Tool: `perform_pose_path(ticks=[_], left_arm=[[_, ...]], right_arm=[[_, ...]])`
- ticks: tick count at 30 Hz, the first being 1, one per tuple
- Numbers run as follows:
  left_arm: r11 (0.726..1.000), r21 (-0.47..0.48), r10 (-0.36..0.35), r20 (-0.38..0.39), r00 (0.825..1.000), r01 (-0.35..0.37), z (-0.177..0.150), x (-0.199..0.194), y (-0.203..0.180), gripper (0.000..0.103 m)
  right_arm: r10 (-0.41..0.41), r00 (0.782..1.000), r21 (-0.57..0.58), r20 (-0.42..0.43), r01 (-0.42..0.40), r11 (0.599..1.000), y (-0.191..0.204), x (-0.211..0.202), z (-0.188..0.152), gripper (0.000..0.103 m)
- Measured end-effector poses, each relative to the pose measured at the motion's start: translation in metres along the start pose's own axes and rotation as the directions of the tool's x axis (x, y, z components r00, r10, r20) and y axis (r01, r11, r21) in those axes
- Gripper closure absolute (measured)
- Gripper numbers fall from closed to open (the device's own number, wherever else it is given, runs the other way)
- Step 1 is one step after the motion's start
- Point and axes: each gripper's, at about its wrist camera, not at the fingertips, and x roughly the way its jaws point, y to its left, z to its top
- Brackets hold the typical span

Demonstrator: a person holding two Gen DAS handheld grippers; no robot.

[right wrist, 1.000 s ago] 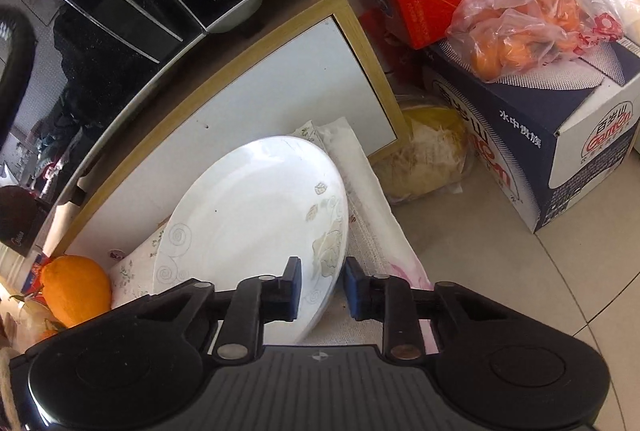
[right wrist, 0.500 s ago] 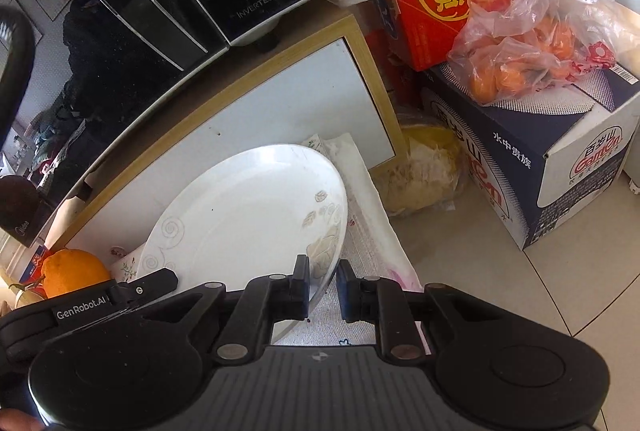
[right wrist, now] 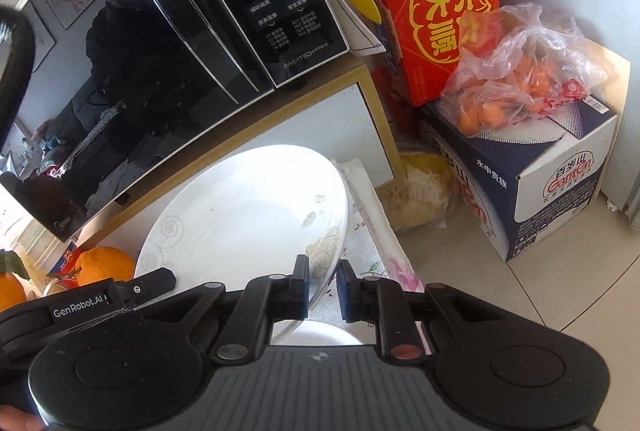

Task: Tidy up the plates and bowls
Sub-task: 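Lift and carry the white plate with both grippers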

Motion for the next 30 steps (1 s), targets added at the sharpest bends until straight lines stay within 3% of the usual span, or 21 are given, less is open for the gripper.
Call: perform_pose_path(ticks=[17, 25, 30], left_arm=[[1.0, 0.01, -0.006, -0.016, 1.0, 0.006, -0.008, -0.023, 0.014, 0.092], [0.999, -0.032, -0.028, 0.025, 0.999, 0.029, -0.016, -0.083, 0.033, 0.092], [0.997, -0.072, -0.004, 0.074, 0.997, 0.009, -0.031, -0.146, 0.062, 0.092]], right_arm=[[-0.014, 1.0, -0.012, -0.013, 0.014, 1.0, 0.016, -0.015, -0.016, 0.09], [0.012, 1.0, -0.037, 0.029, -0.011, 0.999, 0.049, -0.057, -0.028, 0.09], [0.062, 0.998, -0.078, 0.024, -0.06, 0.995, 0.089, -0.091, -0.06, 0.089]])
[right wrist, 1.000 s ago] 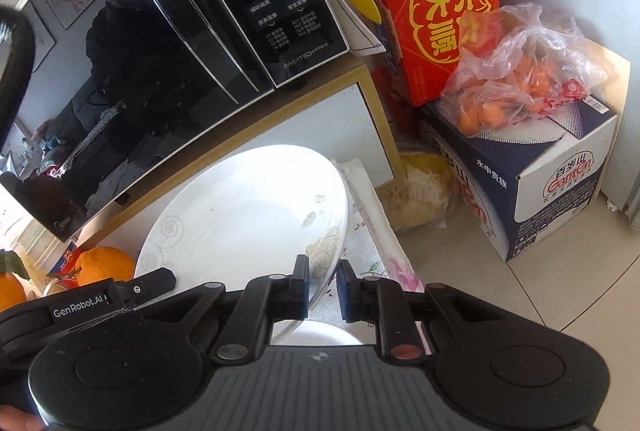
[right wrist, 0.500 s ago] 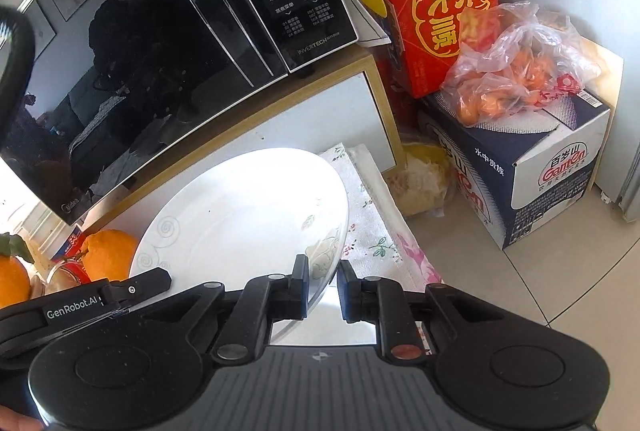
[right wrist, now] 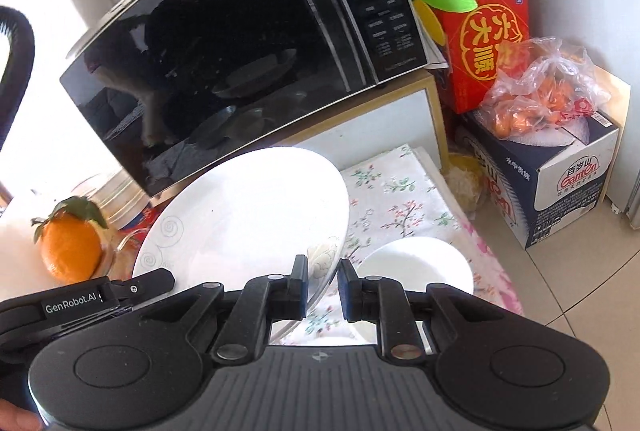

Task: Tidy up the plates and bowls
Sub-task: 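Lift and carry the white plate with both grippers, then lower the white plate onto the stack of white plates with both grippers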

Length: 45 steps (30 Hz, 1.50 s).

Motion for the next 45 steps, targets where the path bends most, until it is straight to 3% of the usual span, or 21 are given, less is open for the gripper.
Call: perform_pose_path(ticks=[10, 18, 27, 32, 45], left_arm=[[0.993, -0.066, 0.102, 0.028, 0.994, -0.1, -0.033, -0.082, 0.065, 0.092], [0.975, -0.111, 0.194, -0.018, 0.981, -0.195, -0.083, -0.121, 0.115, 0.092], [0.958, -0.12, 0.251, -0.089, 0.964, -0.26, -0.121, -0.142, 0.152, 0.092], [0.956, -0.106, 0.26, -0.119, 0.958, -0.273, -0.133, -0.145, 0.161, 0.092], [0.959, -0.068, 0.266, -0.132, 0.955, -0.276, -0.145, -0.149, 0.159, 0.09]], right_arm=[[0.1, 0.991, -0.011, -0.09, -0.101, 0.995, 0.071, -0.029, -0.077, 0.088], [0.103, 0.979, -0.091, -0.178, -0.121, 0.989, 0.112, -0.039, -0.134, 0.087], [0.09, 0.958, -0.158, -0.272, -0.137, 0.978, 0.134, -0.038, -0.187, 0.086], [0.075, 0.949, -0.185, -0.306, -0.137, 0.973, 0.14, -0.037, -0.203, 0.085], [0.048, 0.951, -0.219, -0.304, -0.119, 0.968, 0.141, -0.047, -0.215, 0.085]])
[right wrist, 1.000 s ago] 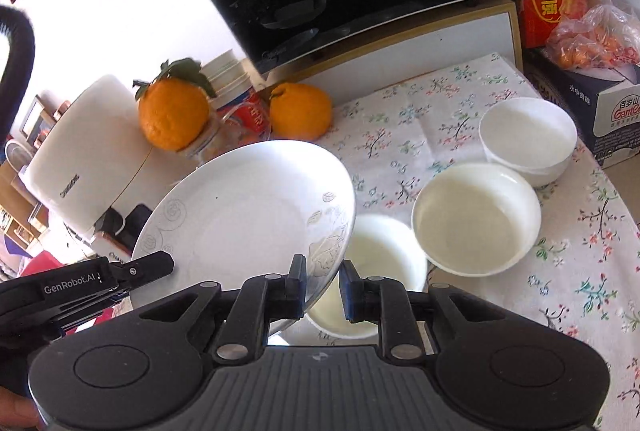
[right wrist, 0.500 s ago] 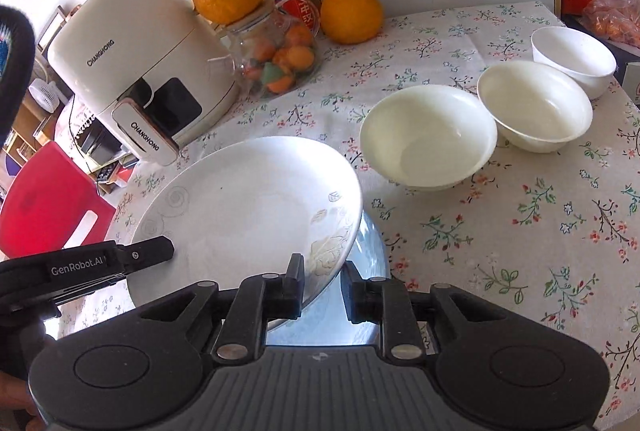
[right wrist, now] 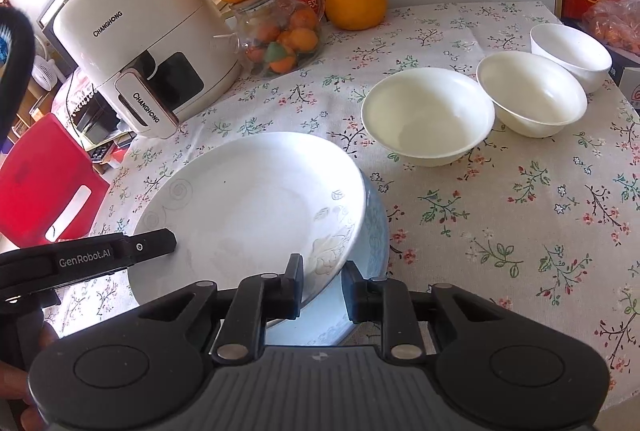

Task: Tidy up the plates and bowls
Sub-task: 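Lower the white plate onto the stack of white plates with both grippers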

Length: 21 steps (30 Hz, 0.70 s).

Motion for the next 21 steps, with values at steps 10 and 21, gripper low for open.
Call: perform_pose_path(ticks=[10, 21], left_arm=[[0.999, 0.028, 0.029, -0.027, 0.999, -0.029, -0.0093, 0.0054, -0.0002, 0.089], [0.996, 0.074, 0.056, -0.015, 0.998, -0.055, -0.0092, 0.009, -0.005, 0.087]], right_arm=[[-0.022, 0.999, -0.009, -0.03, 0.022, 1.0, 0.002, 0.0033, -0.004, 0.084], [-0.036, 0.999, -0.012, -0.025, 0.036, 0.999, 0.0029, 0.0023, -0.0041, 0.084]])
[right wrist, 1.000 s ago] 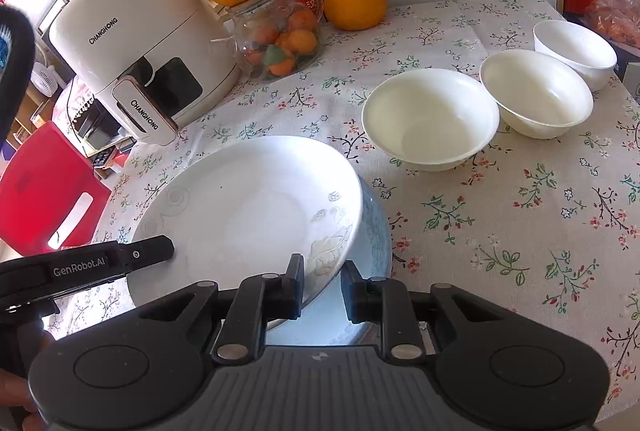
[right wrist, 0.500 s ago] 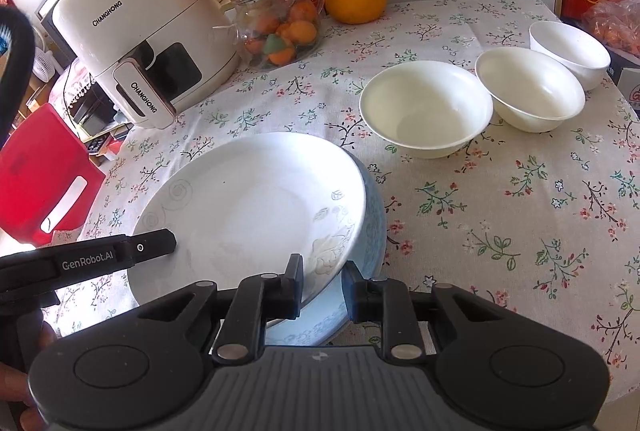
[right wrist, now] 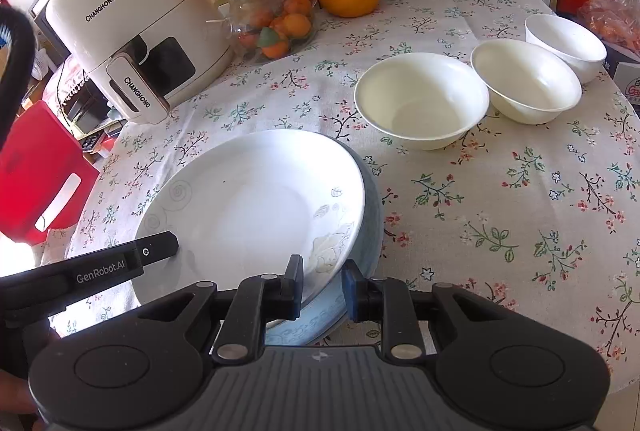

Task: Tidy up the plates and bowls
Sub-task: 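Lower the white plate onto the stack of white plates with both grippers, then open both grippers and pull them back from the plate stack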

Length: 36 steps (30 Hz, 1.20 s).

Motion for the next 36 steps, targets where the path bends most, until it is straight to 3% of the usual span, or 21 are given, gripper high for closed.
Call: perform_pose_path(ticks=[20, 25, 31, 36], left_arm=[[0.998, 0.06, 0.033, -0.017, 0.999, -0.032, -0.005, 0.004, -0.004, 0.087], [0.996, 0.076, 0.047, -0.01, 0.999, -0.047, -0.006, 0.006, -0.008, 0.087], [0.997, 0.074, 0.037, -0.011, 0.999, -0.036, -0.005, 0.007, -0.006, 0.087], [0.999, 0.03, 0.026, -0.044, 0.999, -0.025, -0.001, 0.014, 0.006, 0.069]], right_arm=[[-0.12, 0.991, -0.102, 0.064, 0.126, 0.987, 0.018, -0.004, -0.007, 0.082], [-0.179, 0.979, -0.148, 0.097, 0.192, 0.97, 0.028, -0.002, -0.01, 0.082], [-0.197, 0.974, -0.177, 0.113, 0.215, 0.96, 0.032, 0.001, -0.011, 0.078], [-0.207, 0.974, -0.156, 0.093, 0.22, 0.963, 0.028, 0.005, -0.008, 0.069]])
